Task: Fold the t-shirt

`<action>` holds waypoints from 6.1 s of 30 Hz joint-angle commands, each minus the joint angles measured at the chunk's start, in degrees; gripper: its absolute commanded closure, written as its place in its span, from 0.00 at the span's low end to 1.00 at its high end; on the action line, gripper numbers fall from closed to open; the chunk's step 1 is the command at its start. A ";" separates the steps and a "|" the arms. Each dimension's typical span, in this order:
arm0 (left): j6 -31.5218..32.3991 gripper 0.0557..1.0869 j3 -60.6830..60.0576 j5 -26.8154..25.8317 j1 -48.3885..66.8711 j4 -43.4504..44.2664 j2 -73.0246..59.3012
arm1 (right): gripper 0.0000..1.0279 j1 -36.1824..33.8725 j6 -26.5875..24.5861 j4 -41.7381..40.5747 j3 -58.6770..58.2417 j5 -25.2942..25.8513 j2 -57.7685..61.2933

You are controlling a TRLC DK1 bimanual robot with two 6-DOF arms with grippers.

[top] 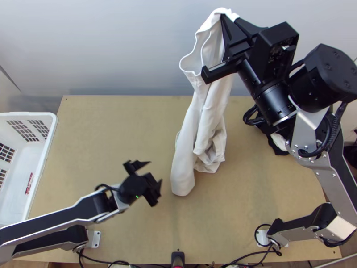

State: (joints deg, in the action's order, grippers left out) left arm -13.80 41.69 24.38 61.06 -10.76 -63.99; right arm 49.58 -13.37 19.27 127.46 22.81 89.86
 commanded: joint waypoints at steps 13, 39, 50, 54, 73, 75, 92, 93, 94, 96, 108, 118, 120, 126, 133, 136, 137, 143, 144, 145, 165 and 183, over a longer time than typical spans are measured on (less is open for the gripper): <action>-6.15 0.05 -2.93 1.81 8.20 31.77 -23.99 | 0.97 -1.95 -0.70 3.76 -1.42 1.89 -1.10; -3.69 0.97 7.70 11.21 7.41 32.65 -41.22 | 0.97 -4.06 -2.28 3.76 -2.39 2.68 -2.24; -3.42 0.96 7.09 10.95 -1.03 17.44 -5.89 | 0.97 -8.19 -1.58 3.67 -6.70 2.68 -4.87; -5.62 0.96 6.91 7.17 -11.49 10.41 6.59 | 0.97 -11.35 -1.49 3.50 -6.78 2.68 -5.31; -8.96 0.97 25.98 -13.92 -56.31 28.08 10.37 | 0.97 -14.34 8.00 -0.28 2.00 2.24 -8.04; -8.35 0.96 26.60 -12.16 -54.11 32.39 10.46 | 0.97 -12.76 7.30 -0.81 4.11 2.24 -8.48; -0.96 0.96 29.68 -9.53 -52.09 38.10 20.57 | 0.97 -26.20 6.25 5.52 -4.15 0.92 -33.70; -1.75 0.96 30.29 -9.53 -52.53 39.24 20.57 | 0.97 -26.38 5.81 5.34 -4.06 0.92 -34.49; -2.46 0.96 30.91 -9.53 -52.80 40.74 20.57 | 0.97 -26.47 5.10 4.90 -3.88 0.83 -35.37; -3.51 0.96 33.01 -9.53 -52.88 41.79 20.48 | 0.97 -26.38 3.79 3.94 -1.95 0.75 -36.16; -1.67 0.96 35.92 -13.40 -52.62 40.74 24.26 | 0.97 -27.79 6.77 6.05 1.48 -2.50 -40.29; 21.27 0.96 26.25 -18.67 -51.48 15.16 28.65 | 0.97 -25.68 11.70 18.53 -11.09 -5.05 -40.82; 21.27 0.96 20.18 -18.58 -49.63 13.66 29.53 | 0.97 -24.36 11.52 18.61 -18.56 -4.97 -41.96; 13.36 0.96 -0.74 -18.67 -48.05 24.12 32.08 | 0.97 -23.30 7.48 12.55 -45.90 -5.05 -44.86; 2.20 0.96 -10.05 -19.20 -54.47 36.87 24.00 | 0.97 -23.39 8.27 -4.33 -72.18 -7.51 -43.81; 0.88 0.96 -9.70 -22.98 -60.71 43.81 16.70 | 0.97 -23.39 10.73 -10.39 -79.03 -8.66 -38.89; 0.97 0.96 -9.00 -23.68 -62.82 46.36 13.71 | 0.97 -23.48 12.40 -13.20 -80.61 -8.66 -36.52; -5.18 0.96 -1.70 -24.47 -64.49 51.02 -2.37 | 0.97 -24.71 12.93 -18.39 -76.39 -8.92 -13.31; -5.36 0.96 -0.38 -24.47 -64.49 51.81 -5.10 | 0.97 -25.24 12.05 -20.06 -74.81 -8.92 -9.62; -5.80 0.96 1.29 -24.47 -64.66 51.81 -8.08 | 0.97 -25.41 10.11 -22.43 -73.14 -8.83 -6.11; -15.90 0.96 22.03 -20.60 -63.78 52.78 -43.50 | 0.97 -30.60 6.60 -24.01 -28.93 -4.97 27.03; -23.29 0.96 23.79 -14.01 -65.19 52.95 -52.82 | 0.97 -16.18 18.11 18.61 -41.77 -3.56 10.15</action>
State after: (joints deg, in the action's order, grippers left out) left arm -35.20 64.42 9.72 -3.77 42.11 -114.67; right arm 27.64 1.56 27.14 93.32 19.29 109.47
